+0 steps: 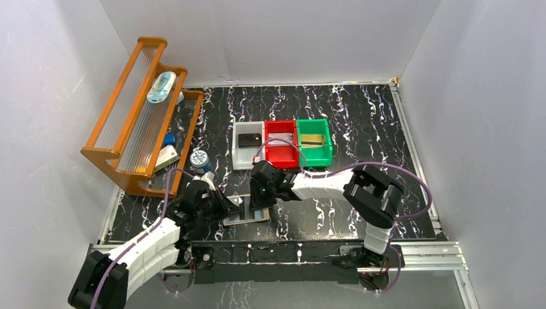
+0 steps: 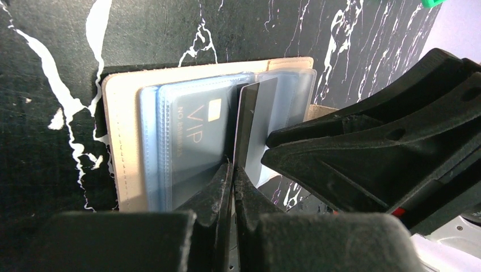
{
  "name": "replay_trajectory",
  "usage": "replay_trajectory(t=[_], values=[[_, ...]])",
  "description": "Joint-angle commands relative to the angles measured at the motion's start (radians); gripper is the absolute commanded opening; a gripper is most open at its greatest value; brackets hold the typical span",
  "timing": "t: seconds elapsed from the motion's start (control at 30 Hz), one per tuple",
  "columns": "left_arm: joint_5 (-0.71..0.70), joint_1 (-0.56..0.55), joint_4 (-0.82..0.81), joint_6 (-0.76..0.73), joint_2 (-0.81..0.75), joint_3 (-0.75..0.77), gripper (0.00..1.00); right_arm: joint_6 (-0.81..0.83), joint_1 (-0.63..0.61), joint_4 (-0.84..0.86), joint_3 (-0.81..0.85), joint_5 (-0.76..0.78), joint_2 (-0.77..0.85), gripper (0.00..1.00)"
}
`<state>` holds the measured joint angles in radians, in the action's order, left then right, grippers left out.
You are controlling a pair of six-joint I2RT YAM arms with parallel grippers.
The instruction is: Take the credit cards out of the card holder
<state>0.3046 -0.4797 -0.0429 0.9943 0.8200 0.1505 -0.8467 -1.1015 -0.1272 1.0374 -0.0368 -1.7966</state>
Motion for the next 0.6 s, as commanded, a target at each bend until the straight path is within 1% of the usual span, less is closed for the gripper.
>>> replay_trajectory(t=[0.0, 0.13, 0.2, 0.3, 0.4, 0.47, 0.57], values=[[0.037, 0.007, 0.002, -0.018, -0.003, 0.004, 0.01, -0.065, 0.002, -0.002, -0.062, 0.038, -0.05, 0.31], [0.063, 0.007, -0.042, 0.0, 0.003, -0.01, 0.08, -0.1, 0.004, 0.001, -0.114, 0.059, -0.026, 0.29], [0.08, 0.007, -0.087, 0.02, 0.006, -0.03, 0.12, -0.107, 0.007, 0.012, -0.133, 0.047, -0.023, 0.28], [0.11, 0.007, -0.171, 0.06, 0.028, -0.065, 0.15, -0.115, 0.014, 0.05, -0.162, 0.022, -0.026, 0.27], [0.135, 0.008, -0.235, 0.081, 0.054, -0.08, 0.15, -0.117, 0.022, 0.081, -0.188, 0.005, -0.02, 0.27], [0.141, 0.007, -0.249, 0.08, 0.066, -0.079, 0.14, -0.121, 0.026, 0.088, -0.197, -0.001, -0.017, 0.27], [0.119, 0.007, -0.188, 0.066, 0.06, -0.062, 0.05, -0.123, 0.03, 0.088, -0.201, -0.001, -0.017, 0.27]])
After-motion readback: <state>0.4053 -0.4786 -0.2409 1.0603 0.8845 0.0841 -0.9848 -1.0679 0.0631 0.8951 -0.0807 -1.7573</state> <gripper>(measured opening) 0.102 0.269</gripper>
